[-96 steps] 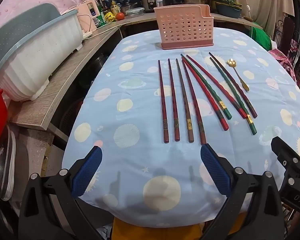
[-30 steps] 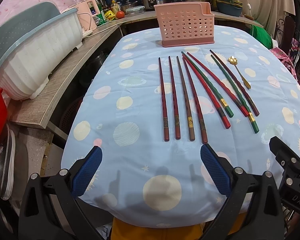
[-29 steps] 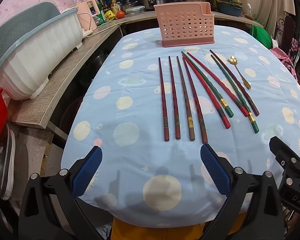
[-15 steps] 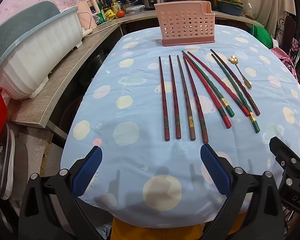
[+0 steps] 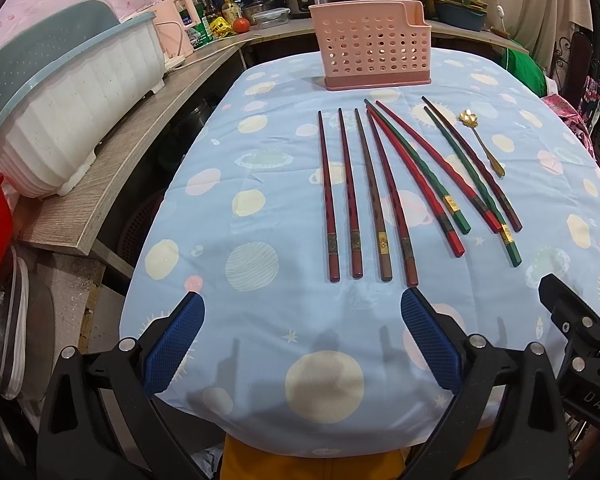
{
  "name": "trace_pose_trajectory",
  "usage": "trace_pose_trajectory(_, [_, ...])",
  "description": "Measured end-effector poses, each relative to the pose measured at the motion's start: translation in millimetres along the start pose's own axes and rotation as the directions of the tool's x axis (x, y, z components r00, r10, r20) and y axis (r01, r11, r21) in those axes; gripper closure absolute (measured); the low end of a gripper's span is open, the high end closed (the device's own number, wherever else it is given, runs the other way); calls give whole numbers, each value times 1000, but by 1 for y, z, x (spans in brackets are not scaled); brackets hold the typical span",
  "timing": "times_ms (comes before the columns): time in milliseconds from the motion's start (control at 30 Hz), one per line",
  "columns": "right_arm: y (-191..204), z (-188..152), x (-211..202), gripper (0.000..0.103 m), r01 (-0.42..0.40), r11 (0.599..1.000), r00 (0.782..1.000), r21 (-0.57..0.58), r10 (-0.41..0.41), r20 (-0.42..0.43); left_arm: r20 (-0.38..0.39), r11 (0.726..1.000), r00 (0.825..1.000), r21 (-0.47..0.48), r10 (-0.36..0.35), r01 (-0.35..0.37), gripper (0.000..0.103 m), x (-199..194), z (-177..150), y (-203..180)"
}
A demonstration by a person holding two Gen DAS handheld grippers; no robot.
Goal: Organize utensils
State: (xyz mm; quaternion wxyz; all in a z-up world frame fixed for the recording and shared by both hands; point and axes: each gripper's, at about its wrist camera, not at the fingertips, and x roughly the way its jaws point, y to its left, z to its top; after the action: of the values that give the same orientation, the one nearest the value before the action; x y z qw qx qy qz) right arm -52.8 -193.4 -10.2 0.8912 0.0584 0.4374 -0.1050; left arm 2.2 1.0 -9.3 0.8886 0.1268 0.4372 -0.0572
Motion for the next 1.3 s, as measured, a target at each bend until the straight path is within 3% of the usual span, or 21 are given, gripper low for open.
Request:
trace_pose_trajectory(400, [-9,5,13,7,-1,1000,1000,30,2,-26,-56,991,997,-130,-50,42,10,35,20,32])
trace_pose_trajectory(733, [-21,21,32,7,-5,998,999,60,8,-49,-124,989,987,-124,-100,85,22,70,28,26])
trace_pose_trajectory(933, [-31,42,52,7,-5,997,999,83,9,-48,-152,986,982,-141,-110,89,35,84,31,31])
trace_pose_trajectory(1133, [-36,74,77,23,-22,994,999,104,25,-37,-149,985,981,-139,-121,100,48,87,38,31])
trace_pose_trajectory(1300, [-36,92,100,45,-35,993,998,116,41,-53,-145,986,981,-118,-133,116,60,85,40,25])
